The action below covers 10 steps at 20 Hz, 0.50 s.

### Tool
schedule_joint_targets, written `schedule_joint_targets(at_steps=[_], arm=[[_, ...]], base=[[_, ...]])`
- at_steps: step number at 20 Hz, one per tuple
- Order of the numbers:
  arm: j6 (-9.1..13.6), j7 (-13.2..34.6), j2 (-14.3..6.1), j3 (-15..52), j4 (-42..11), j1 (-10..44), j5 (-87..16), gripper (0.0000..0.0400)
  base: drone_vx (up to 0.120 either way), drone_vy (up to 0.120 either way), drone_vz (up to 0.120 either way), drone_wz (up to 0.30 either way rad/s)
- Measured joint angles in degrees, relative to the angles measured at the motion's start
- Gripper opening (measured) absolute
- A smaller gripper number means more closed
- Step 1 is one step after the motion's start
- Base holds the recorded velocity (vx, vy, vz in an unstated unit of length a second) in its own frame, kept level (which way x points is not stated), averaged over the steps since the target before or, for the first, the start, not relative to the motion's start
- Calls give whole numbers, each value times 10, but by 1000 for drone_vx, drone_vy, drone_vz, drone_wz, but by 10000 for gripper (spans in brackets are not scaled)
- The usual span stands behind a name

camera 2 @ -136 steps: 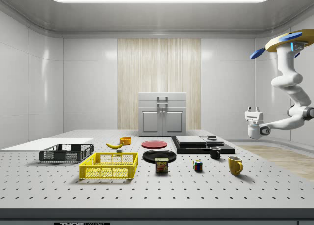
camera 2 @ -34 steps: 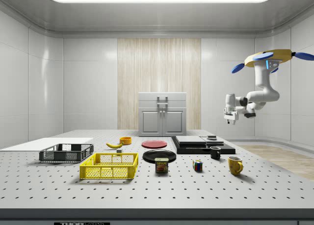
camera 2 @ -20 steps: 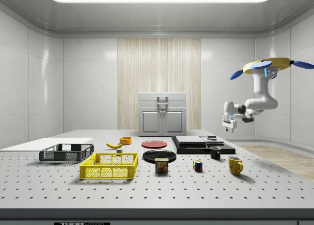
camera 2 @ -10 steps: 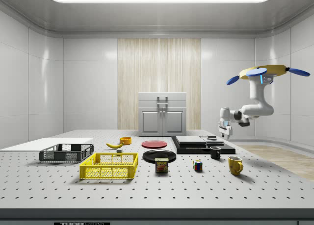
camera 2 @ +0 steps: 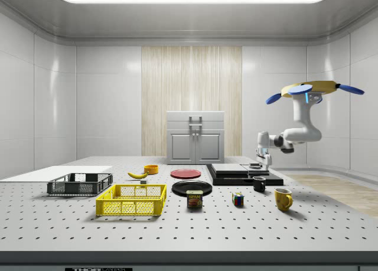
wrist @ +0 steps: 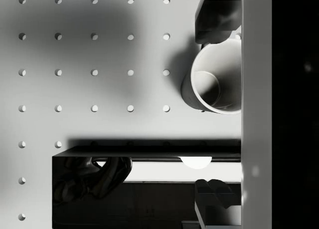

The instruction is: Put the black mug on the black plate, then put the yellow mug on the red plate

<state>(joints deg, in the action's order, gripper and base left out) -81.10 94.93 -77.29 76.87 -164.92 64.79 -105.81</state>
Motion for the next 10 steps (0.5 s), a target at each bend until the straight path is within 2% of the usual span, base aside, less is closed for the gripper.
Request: schedule_joint_targets(at_steps=[2, 4, 9, 10], arm=[[-3, 1, -4, 1, 0, 1, 2, 400], [-7, 2, -7, 2, 0, 2, 3, 400], [-15, 4, -16, 3, 1, 4, 7, 400], [-17, 4, -18, 4, 1, 4, 8, 400]], base=[[120, -80, 0, 0], [120, 0, 0, 0], [8, 0, -120, 0], [0, 120, -120, 0]])
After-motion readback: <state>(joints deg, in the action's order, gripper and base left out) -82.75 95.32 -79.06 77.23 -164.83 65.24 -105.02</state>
